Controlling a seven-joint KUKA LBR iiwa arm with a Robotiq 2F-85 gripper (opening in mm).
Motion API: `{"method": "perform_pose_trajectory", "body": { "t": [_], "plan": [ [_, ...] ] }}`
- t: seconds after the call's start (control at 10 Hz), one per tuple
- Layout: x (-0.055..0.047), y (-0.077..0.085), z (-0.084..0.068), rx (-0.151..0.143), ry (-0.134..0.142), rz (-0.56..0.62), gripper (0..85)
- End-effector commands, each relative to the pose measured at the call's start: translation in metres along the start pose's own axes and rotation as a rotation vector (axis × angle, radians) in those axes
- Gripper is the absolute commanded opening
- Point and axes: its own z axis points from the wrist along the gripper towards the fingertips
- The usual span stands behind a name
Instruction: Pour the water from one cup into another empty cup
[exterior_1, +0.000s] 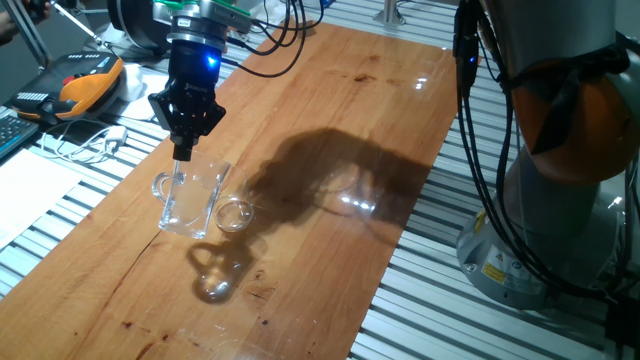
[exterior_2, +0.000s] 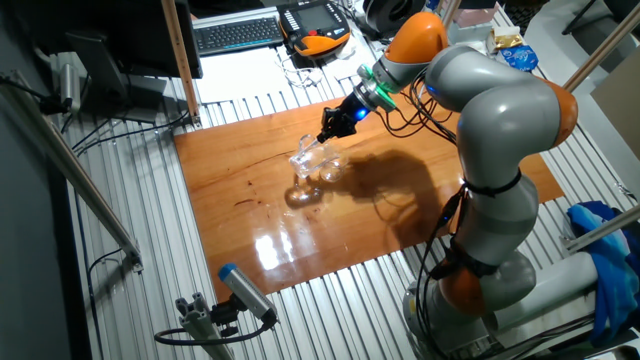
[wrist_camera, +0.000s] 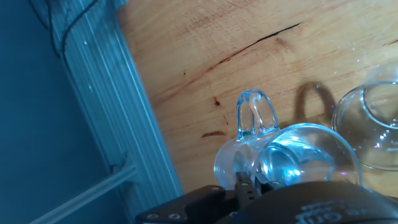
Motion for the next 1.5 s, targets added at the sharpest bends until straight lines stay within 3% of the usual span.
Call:
{"method": "perform_pose_trajectory", "body": {
  "t": [0.0,0.3,0.5,1.4],
  "plan": [
    [-0.0002,-0.0003,-0.0004,-0.011,0.004,0.006,0.0],
    [-0.0022,-0.0018,-0.0038,-0.032,0.019,0.023,0.0],
    [-0.0040,-0.0033,-0.0070,-0.070,0.035,0.045,0.0],
    [-0.0049,-0.0031,-0.0096,-0.103,0.050,0.082,0.0]
  ]
}}
